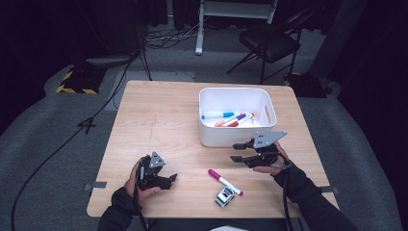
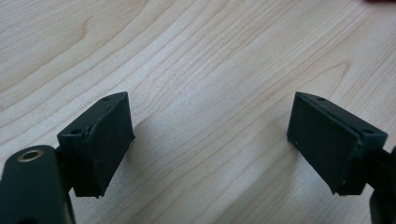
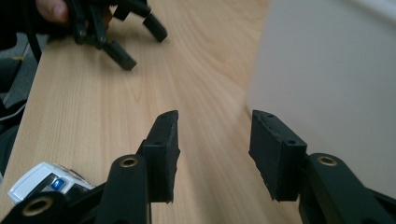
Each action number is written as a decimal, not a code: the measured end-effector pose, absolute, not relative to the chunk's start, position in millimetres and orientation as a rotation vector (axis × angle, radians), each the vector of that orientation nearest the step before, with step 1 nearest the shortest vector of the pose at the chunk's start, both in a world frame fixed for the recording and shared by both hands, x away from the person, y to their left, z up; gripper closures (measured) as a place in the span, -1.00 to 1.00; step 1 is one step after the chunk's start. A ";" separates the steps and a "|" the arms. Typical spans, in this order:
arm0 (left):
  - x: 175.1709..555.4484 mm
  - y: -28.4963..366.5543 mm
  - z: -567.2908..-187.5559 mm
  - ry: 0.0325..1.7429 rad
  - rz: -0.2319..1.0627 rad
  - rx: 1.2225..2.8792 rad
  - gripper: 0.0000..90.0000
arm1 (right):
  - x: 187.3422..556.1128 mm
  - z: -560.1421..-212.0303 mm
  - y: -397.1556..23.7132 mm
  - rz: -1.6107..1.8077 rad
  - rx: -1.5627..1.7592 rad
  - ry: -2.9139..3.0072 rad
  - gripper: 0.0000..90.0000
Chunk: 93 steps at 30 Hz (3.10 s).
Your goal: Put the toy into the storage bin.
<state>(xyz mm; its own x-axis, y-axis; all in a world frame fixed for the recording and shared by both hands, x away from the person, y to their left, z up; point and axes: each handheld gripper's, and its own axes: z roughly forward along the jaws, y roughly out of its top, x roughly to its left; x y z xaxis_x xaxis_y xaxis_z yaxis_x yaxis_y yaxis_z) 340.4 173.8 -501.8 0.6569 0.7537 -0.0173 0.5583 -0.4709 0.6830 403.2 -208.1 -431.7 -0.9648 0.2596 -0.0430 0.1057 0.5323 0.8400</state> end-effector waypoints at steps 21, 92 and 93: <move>339.9 173.8 -501.4 1.015 0.383 2.204 -0.67 | 385.7 -491.6 -152.6 1.218 0.216 2.811 0.13; 340.4 174.0 -501.6 1.011 0.383 2.204 -0.67 | 384.7 -373.2 -290.3 1.565 0.366 2.284 0.66; 340.2 174.0 -501.4 1.013 0.385 2.205 -0.67 | 385.4 -369.8 -291.6 1.563 0.369 2.279 0.66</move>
<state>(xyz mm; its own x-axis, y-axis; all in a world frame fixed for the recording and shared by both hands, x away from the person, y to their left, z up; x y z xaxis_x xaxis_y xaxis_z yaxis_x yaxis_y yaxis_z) 340.2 174.0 -501.4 0.6547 0.7558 -0.0115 0.5576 -0.4727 0.6824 385.4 -291.6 -369.8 -0.9042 0.4037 -0.1396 0.0153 0.3572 0.9339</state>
